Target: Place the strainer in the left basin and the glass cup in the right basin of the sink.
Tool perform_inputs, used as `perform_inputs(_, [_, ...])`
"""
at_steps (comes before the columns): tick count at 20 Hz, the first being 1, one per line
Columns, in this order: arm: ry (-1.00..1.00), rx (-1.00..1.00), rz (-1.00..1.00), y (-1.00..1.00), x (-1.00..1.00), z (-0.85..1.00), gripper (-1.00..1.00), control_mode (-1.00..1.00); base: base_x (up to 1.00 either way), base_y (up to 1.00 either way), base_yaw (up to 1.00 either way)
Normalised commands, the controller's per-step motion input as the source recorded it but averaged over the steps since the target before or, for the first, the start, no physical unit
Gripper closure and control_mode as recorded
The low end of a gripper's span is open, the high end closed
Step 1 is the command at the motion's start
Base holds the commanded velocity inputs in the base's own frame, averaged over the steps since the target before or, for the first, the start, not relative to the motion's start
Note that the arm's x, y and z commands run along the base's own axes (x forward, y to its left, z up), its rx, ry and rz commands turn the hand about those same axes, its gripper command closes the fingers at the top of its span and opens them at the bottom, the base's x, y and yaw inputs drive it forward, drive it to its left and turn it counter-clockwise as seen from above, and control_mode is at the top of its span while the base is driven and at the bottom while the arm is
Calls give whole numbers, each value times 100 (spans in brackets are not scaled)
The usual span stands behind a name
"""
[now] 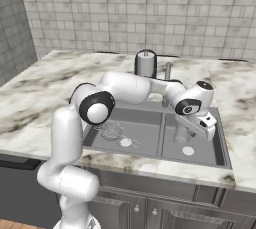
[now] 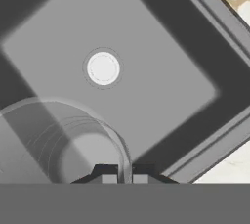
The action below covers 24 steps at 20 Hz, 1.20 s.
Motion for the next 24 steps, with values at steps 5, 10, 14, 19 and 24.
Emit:
perform_inputs(5, [0, 0, 0, -3, 27, -30, 100, -100, 0, 0, 0])
perform_inputs(10, [-1, 0, 0, -1, 21, -32, 100, -100, 0, 0, 0])
perform_inputs(14, [-3, -3, 0, 0, 18, -33, 100, -100, 0, 0, 0])
perform_inputs(19, [-3, -4, 0, 0, 19, -35, 100, -100, 0, 0, 0])
perform_inputs(24, [0, -4, 0, 0, 24, -37, 100, -100, 0, 0, 0])
